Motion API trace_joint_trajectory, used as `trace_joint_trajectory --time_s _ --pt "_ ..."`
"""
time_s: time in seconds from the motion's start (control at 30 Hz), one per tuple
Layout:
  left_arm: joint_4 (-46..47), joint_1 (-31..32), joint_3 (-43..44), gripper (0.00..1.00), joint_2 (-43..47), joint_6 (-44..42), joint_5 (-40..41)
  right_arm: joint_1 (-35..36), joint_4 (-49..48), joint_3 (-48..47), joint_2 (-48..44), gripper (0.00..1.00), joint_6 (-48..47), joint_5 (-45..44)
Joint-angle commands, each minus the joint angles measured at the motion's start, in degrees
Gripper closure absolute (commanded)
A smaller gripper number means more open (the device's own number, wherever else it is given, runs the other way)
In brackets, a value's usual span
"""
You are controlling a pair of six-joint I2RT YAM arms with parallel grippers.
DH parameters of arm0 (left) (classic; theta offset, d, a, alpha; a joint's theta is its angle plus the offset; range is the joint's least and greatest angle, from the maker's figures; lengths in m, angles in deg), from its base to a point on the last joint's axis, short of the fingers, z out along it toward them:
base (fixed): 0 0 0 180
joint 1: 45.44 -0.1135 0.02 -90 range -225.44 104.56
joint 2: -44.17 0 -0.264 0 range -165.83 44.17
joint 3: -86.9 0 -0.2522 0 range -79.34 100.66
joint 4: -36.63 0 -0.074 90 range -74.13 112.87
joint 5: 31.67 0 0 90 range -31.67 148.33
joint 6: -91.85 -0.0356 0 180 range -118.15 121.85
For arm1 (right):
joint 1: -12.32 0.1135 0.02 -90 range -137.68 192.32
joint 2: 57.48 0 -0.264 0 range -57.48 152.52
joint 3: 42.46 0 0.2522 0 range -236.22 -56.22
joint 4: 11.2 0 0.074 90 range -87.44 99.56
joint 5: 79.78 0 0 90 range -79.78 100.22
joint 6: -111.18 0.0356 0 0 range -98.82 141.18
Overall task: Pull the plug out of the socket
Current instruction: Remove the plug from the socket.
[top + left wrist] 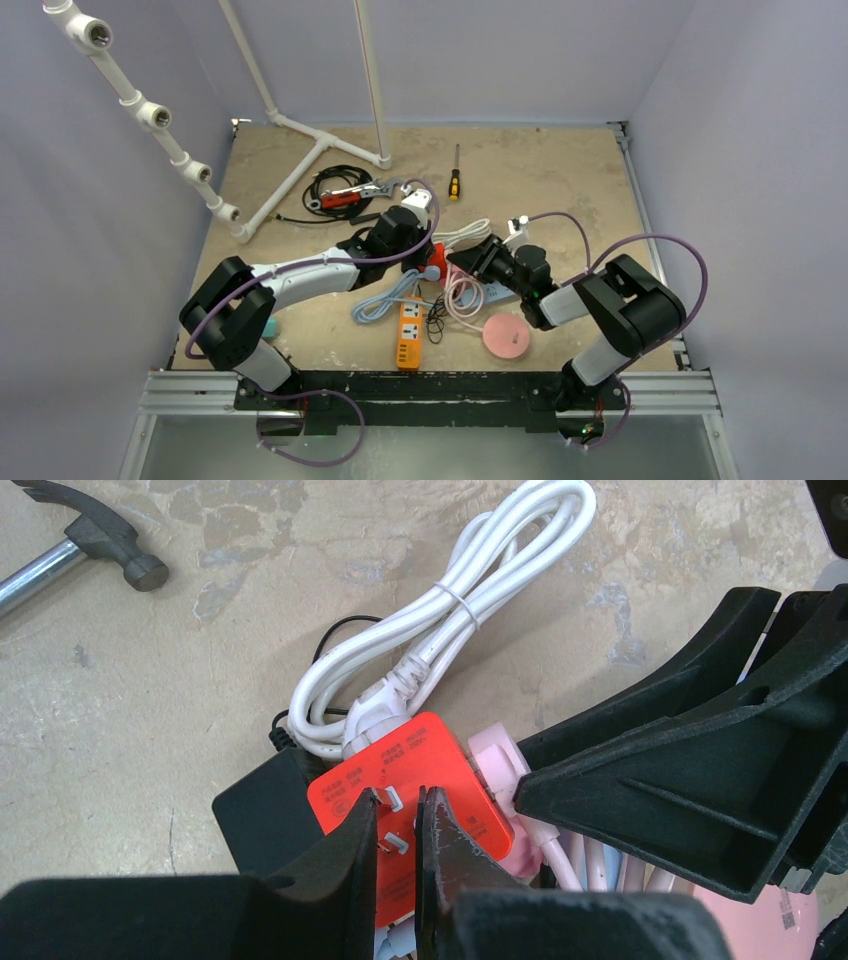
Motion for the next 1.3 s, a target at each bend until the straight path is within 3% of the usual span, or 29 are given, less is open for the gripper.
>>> trace_joint_trajectory --time_s 0.0,0.73,0.93,1.03,1.2,1.27 --pt "-0.23 1.15 -0.86 1.00 -1.08 -1.66 -2.09 0.27 -7.51 -2.93 2.27 0.66 1.16 2.07" --pt "-0.03 1.19 -0.57 1.00 -1.45 -1.73 -3.20 1.19 -9.49 -4.91 5.60 0.53 2.56 4.79" --pt "0.06 1.21 -0.55 1.00 -1.48 -1.74 -3.46 1.41 -11.20 -5.44 7.17 0.54 3.13 5.17" --pt "-0.07 1.19 -0.51 1.00 -1.49 -1.74 -3.21 1.45 -12.52 -5.42 7.86 0.62 3.59 5.82" --pt "-1.08 1.14 -0.02 1.00 -1.58 -1.59 -1.88 1.48 -14.60 -3.89 7.76 0.98 4.27 5.84" --pt "-1.61 1.17 0.17 1.00 -1.59 -1.57 -1.10 1.54 -15.21 -3.27 7.56 1.00 4.41 5.58"
